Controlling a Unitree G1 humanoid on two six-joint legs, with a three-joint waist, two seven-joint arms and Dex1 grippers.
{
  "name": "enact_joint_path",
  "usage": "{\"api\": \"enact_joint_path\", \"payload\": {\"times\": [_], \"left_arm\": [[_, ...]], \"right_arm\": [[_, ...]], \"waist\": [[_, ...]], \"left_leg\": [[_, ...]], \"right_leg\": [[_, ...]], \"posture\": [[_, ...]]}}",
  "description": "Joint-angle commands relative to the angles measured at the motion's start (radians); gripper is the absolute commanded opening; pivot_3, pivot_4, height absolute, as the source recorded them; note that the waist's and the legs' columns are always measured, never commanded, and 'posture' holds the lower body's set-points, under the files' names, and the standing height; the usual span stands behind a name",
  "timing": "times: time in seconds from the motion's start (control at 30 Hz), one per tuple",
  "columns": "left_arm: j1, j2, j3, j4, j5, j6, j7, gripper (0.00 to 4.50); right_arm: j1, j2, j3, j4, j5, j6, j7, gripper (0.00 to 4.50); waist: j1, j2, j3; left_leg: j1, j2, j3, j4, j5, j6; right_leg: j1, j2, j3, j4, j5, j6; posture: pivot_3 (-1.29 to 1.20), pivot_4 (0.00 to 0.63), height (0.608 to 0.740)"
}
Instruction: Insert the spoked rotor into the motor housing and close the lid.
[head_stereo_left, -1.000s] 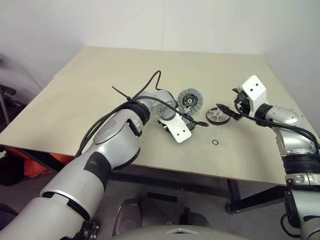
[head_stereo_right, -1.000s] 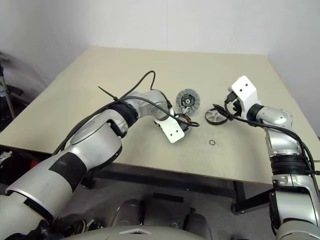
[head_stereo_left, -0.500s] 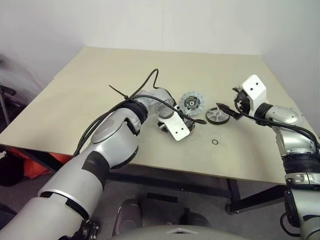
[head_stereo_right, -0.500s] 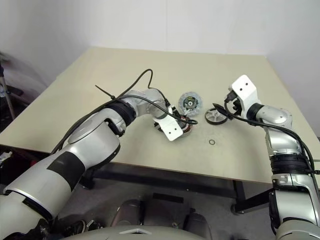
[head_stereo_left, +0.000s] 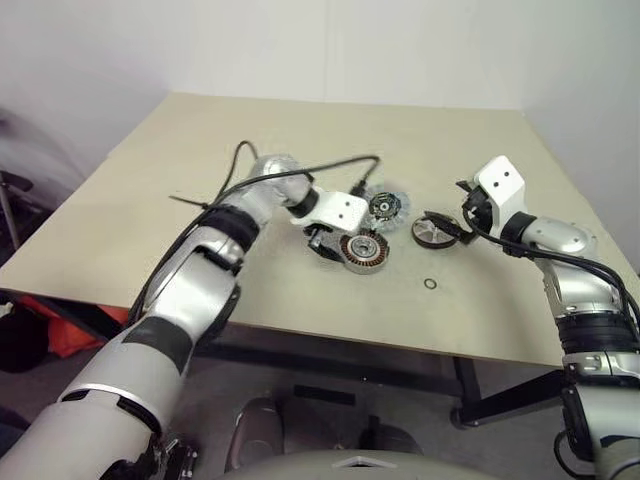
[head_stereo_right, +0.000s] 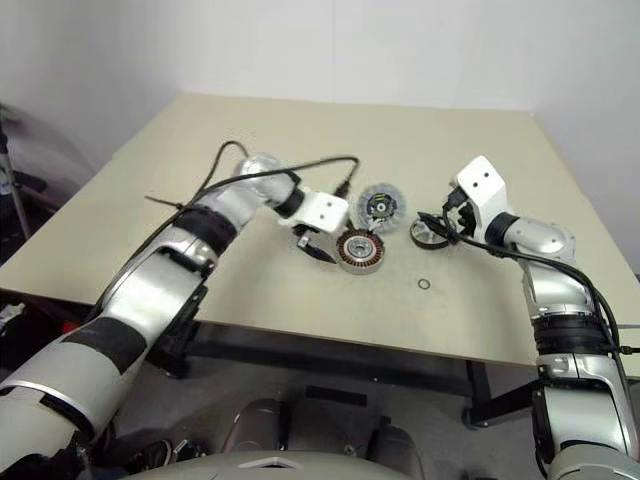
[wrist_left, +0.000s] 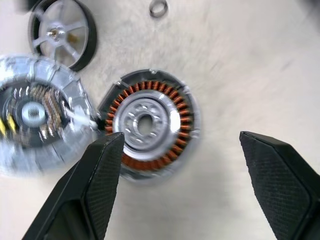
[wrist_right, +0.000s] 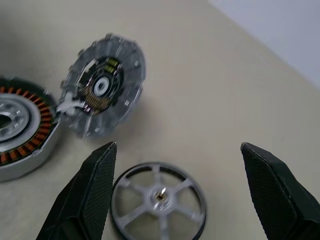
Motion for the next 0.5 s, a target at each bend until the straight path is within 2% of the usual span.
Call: {"api": "enact_joint_path", "payload": {"times": [0.03, 0.1, 0.2, 0.33, 0.5], "left_arm": [[0.129, 0.098, 0.097, -0.276, -0.126, 0.286, -0.022, 3.91], [0.201, 0.139, 0.138, -0.384, -0.175, 0.420, 0.008, 3.91], [0.290, 0.183, 0.191, -0.492, -0.223, 0.518, 0.077, 3.91], [0.391, 0.194, 0.272, -0.559, -0.280, 0.582, 0.210, 3.91], [0.482, 0.166, 0.336, -0.624, -0.358, 0.643, 0.342, 3.91]], "right_arm": [[0.097, 0.018, -0.017, -0.195, 0.045, 0.056, -0.016, 4.50], [0.159, 0.026, -0.016, -0.282, 0.060, 0.094, -0.021, 4.50], [0.222, 0.034, -0.040, -0.354, 0.077, 0.135, -0.037, 4.50], [0.322, 0.030, -0.053, -0.411, 0.083, 0.153, -0.042, 4.50], [0.416, 0.033, -0.081, -0.510, 0.178, 0.269, -0.022, 4.50]], "waist": [[-0.001, 0.000, 0.000], [-0.001, 0.001, 0.000], [-0.001, 0.002, 0.001], [-0.004, 0.001, 0.001], [-0.022, 0.001, 0.001]], "left_leg": [[0.000, 0.000, 0.000, 0.000, 0.000, 0.000], [0.000, 0.001, 0.001, -0.001, 0.000, 0.000], [-0.001, 0.001, 0.001, -0.001, -0.002, -0.004], [0.004, 0.000, 0.000, -0.002, -0.001, -0.005], [0.011, -0.001, 0.001, -0.008, 0.000, -0.008]], "right_leg": [[0.000, 0.000, 0.000, 0.000, 0.000, 0.000], [-0.001, 0.001, 0.000, 0.000, -0.001, -0.001], [-0.002, 0.001, 0.000, 0.000, -0.001, -0.001], [0.003, 0.000, 0.001, -0.002, -0.001, -0.001], [0.007, 0.001, 0.002, -0.005, -0.001, 0.000]], "posture": [[0.00, 0.000, 0.740], [0.00, 0.000, 0.740], [0.00, 0.000, 0.740], [0.00, 0.000, 0.740], [0.00, 0.000, 0.740]]}}
